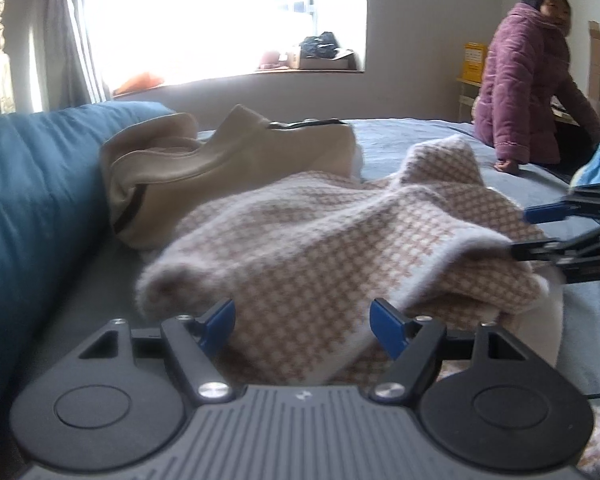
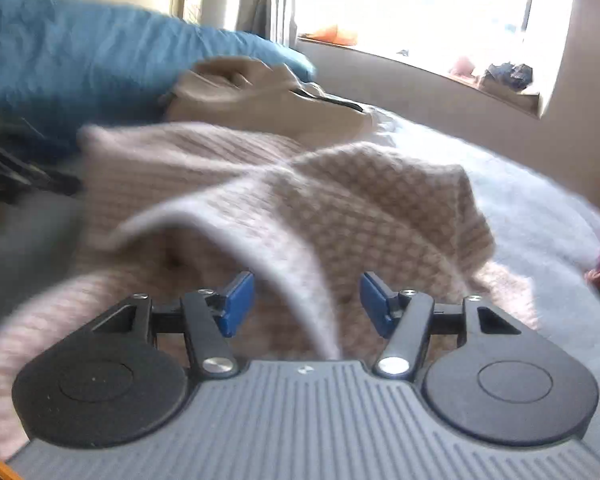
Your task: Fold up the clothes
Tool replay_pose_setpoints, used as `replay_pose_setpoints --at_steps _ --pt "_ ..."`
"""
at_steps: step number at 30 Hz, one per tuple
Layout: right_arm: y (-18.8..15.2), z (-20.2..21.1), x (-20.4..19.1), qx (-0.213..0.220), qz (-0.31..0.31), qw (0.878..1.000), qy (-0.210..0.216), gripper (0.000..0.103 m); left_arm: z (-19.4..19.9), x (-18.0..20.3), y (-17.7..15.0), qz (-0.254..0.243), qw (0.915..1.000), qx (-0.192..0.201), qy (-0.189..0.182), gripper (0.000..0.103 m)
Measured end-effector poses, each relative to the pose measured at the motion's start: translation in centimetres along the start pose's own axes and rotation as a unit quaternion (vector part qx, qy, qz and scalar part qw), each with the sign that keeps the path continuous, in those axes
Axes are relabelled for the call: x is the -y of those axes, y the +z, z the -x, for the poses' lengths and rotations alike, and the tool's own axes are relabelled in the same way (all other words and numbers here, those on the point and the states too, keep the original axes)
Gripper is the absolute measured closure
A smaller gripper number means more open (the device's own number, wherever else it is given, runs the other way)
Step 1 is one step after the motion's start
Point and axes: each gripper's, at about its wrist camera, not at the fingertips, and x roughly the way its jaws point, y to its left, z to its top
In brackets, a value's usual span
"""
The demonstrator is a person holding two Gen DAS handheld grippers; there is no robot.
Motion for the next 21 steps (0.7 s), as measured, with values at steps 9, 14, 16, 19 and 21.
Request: replay_pose_setpoints --at_steps 9,14,16,19,21 --pt "1.8 -4.1 -1.1 0.049 -0.064 0.994 -0.073 0.086 -1.5 3.6 -0.4 -0.089 0.9958 0.015 -0.018 0.025" --pt "1.9 -7.3 -1.8 0.002 -0.017 0.999 -0.032 0.081 -2.3 6.2 -0.3 -0.129 0.9904 0.041 -0.029 0.025" --pt "1.6 -7.9 -2.0 0.004 0.003 0.999 -0.049 0.086 -2.9 6.6 0.0 -0.129 0.9903 0.044 -0.031 0.025" --pt "3.2 -6.5 -0.2 0.065 -0.052 0.994 -0.065 0.098 -3.7 7.0 0.0 -0.134 0.9895 0.051 -0.016 0.025" --pt "4.9 -4.5 0.2 0.118 -0.059 0.988 -0.086 0.099 -3.9 6.8 0.2 -0.127 0.9899 0.061 -0.012 0.025"
